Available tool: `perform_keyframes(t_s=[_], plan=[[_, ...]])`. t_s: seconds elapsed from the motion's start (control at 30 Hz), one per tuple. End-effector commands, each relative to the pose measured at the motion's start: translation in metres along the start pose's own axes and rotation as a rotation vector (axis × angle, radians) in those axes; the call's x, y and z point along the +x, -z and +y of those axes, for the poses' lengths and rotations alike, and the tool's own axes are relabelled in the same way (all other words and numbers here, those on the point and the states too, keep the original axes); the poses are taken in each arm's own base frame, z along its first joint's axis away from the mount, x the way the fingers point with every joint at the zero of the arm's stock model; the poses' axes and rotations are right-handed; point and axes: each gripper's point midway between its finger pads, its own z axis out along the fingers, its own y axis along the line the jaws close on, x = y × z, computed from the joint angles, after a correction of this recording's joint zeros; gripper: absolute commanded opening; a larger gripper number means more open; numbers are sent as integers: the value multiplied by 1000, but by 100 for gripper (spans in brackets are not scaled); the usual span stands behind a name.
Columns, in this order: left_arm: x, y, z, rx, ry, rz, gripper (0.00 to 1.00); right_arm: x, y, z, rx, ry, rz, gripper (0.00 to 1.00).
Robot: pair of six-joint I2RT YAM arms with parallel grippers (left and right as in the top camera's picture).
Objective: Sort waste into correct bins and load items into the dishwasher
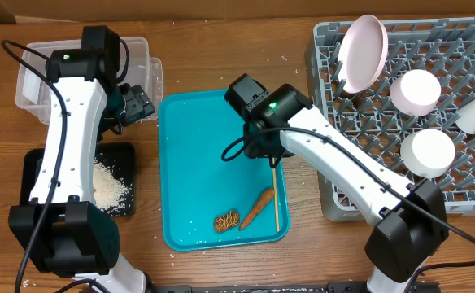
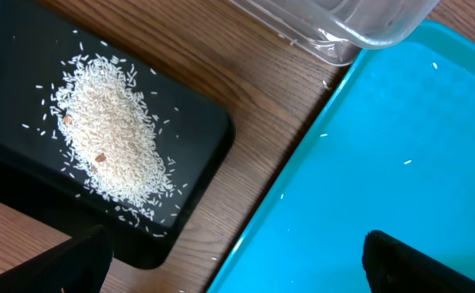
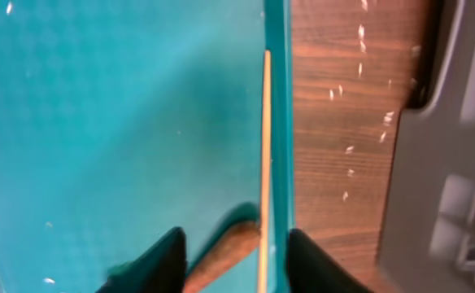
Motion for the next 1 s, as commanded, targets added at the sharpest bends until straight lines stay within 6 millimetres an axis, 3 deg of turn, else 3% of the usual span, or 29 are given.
perform_keyframes(t_s=[0.0,0.23,0.33,0.5,0.6,0.73,0.97], plan=[[1,0,1,-10,11,-6,100,1,-10,-10,11,-8,11,32],[1,0,1,-10,10,-6,100,25,-42,-7,-78,-43,136,37],[1,0,1,-10,11,-6,100,30,-49,-11,-72,-49,157,37],[1,0,1,-10,11,-6,100,40,-55,2,-155,-41,200,37],[1,0,1,-10,10,-6,100,46,-63,-3,-138,-5,208,37],[1,0,1,-10,11,-6,100,48,-68,-13,-93,8,206,37],[1,0,1,-10,10,-6,100,42,-70,-7,-119,14,178,42]])
